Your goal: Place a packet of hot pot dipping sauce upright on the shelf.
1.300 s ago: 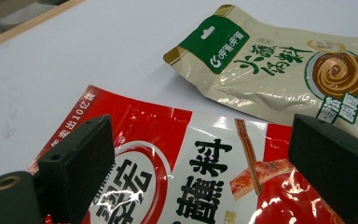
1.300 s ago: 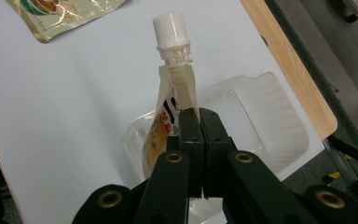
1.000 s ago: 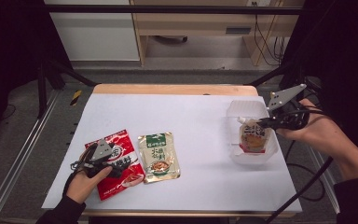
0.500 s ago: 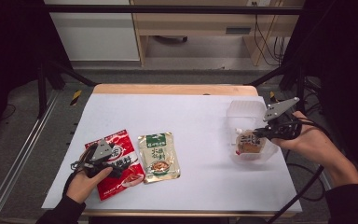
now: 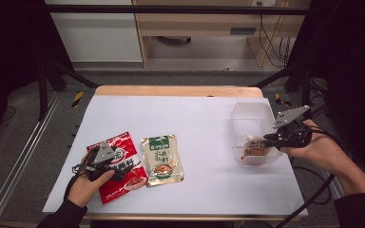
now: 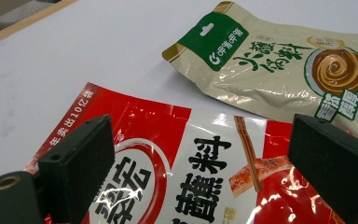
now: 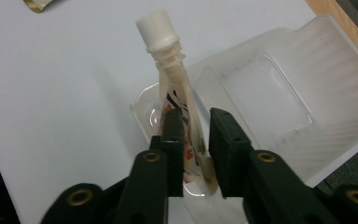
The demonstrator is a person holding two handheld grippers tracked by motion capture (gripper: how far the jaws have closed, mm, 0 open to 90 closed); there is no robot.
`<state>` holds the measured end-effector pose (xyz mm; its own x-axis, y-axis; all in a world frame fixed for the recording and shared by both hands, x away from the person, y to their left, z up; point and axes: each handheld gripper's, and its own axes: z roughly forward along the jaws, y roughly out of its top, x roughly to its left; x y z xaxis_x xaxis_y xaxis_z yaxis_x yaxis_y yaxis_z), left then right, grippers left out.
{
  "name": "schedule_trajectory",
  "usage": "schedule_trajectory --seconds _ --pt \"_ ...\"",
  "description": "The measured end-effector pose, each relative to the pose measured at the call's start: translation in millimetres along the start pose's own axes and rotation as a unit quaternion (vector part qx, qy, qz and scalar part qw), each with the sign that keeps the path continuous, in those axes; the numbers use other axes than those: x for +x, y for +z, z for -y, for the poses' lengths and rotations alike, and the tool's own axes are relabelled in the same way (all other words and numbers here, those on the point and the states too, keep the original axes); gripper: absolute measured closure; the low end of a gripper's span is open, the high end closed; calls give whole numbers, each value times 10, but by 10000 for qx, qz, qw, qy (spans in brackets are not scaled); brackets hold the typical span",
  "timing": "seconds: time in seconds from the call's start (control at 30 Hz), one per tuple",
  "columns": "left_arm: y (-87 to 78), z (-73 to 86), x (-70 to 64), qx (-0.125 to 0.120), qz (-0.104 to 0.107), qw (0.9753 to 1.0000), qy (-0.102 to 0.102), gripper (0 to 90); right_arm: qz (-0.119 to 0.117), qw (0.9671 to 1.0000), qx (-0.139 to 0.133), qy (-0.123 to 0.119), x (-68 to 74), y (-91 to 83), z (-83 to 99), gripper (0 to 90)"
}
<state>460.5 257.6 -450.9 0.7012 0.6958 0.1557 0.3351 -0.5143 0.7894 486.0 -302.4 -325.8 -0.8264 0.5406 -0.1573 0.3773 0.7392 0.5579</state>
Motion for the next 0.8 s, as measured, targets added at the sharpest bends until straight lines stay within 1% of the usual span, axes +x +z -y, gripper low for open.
schedule_trajectory --seconds 0.13,0.23,0.27,0.3,0.33,0.37,0.47,0.5,0.57,0.6,0.63,0.67,0.7,0.73,0.8 --pt "-2 2 5 -1 -25 10000 -4 71 162 9998 -70 3 58 -17 -8 530" --pt "1 2 4 8 -26 10000 7 71 370 9991 -225 -32 114 -42 -55 330" --pt "0 1 3 11 -27 10000 12 71 459 9986 -250 -10 133 -45 -81 259" --pt "0 0 2 7 -21 10000 15 71 619 9976 -316 -12 153 -47 -111 209" --pt "0 0 1 8 -19 10000 20 71 739 9965 -393 -41 173 -53 -142 186" --pt "0 0 0 11 -22 10000 25 71 766 9960 -470 -28 195 -56 -175 157" --pt "-2 1 2 30 -34 10000 48 71 882 9936 -701 -5 281 -62 -288 112" --pt "-4 1 2 31 -32 10000 49 71 901 9932 -738 5 320 -62 -326 104" --pt "-7 0 2 52 1 10000 42 71 987 9913 -873 32 423 -41 -391 107" --pt "-7 0 1 58 -7 10000 40 71 1089 9901 -883 69 476 -27 -424 107" --pt "-6 -1 0 60 -12 10000 36 71 1175 9884 -953 109 537 -10 -456 107" --pt "-7 -1 0 62 -1 10000 36 71 1163 9875 -1054 111 606 12 -487 111" --pt "-7 -1 -2 66 11 10000 33 70 1162 9869 -1121 62 683 35 -520 119" --pt "-6 -1 -5 71 6 10000 38 68 1201 9863 -1133 34 764 61 -554 123" --pt "-6 -2 -9 100 17 9999 54 62 1134 9871 -1129 -34 919 125 -621 137"
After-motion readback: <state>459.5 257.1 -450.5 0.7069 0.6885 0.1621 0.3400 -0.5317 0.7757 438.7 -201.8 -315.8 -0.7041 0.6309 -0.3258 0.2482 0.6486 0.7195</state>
